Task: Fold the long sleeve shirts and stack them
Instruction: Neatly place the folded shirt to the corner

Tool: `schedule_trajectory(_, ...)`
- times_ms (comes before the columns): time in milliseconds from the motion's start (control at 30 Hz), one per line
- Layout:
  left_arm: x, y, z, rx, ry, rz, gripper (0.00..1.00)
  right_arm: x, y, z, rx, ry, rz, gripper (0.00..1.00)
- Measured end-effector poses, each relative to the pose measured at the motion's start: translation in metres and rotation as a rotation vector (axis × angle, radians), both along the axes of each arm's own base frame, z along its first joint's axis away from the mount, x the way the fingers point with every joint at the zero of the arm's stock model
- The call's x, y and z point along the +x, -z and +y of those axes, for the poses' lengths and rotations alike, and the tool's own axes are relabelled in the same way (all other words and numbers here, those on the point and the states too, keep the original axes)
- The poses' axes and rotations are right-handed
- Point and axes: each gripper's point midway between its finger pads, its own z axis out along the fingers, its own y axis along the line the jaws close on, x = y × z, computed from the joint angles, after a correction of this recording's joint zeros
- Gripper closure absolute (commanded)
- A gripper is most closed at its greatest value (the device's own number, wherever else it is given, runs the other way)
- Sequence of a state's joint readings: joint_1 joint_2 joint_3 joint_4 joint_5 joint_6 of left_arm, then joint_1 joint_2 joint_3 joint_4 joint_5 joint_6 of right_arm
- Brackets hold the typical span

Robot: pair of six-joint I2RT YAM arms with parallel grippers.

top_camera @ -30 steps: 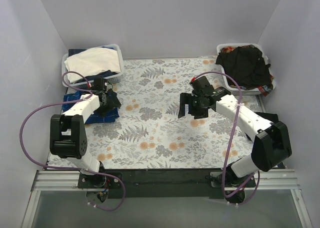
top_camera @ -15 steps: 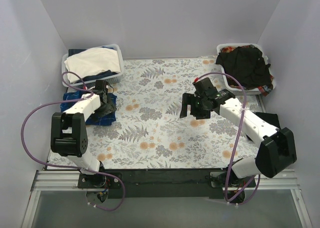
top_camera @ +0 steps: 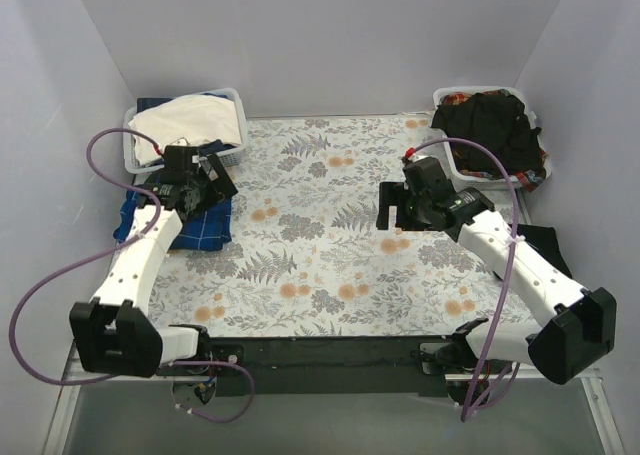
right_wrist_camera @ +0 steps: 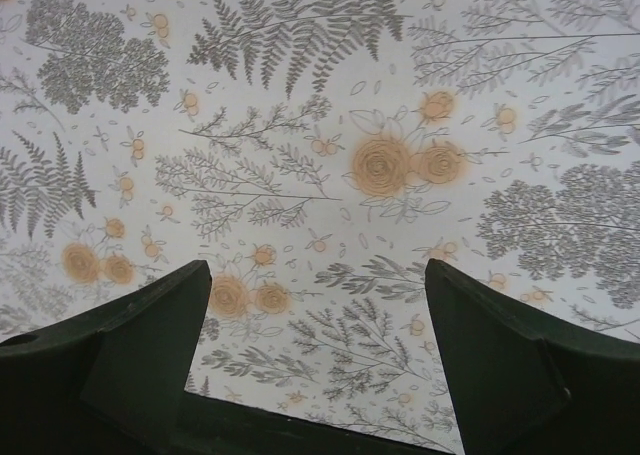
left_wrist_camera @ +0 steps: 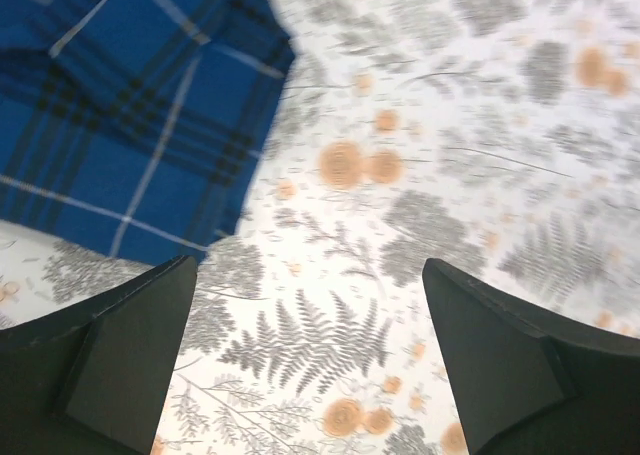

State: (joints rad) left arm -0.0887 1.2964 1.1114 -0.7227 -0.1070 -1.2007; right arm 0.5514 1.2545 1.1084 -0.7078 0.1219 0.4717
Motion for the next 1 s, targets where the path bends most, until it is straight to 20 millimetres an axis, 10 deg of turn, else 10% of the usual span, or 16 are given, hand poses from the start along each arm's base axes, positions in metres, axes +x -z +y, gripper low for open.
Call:
schedule_trajectory(167,-0.009,-0.067,-0.033,-0.056,0.125,-0.204,0.02,0.002,-0.016,-0.023,-0.079,-0.011,-0.118,0.01)
schedule_trajectory(333,-0.024,-0.086,-0.066,-0.108,0.231,-0.260,0.02,0.004,-0.044,-0.031,-0.088,-0.048,-0.267,0.01)
schedule_trajectory(700,-0.085,-0.044,-0.167,-0.129,0.445,-0.184,0.02,0.003,-0.077,-0.034,-0.050,-0.091,-0.440,0.02)
schedule_trajectory(1000,-0.098,-0.025,-0.162,0.024,0.364,-0.186,0.02,0.001,-0.091,-0.048,-0.044,-0.009,-0.500,0.01)
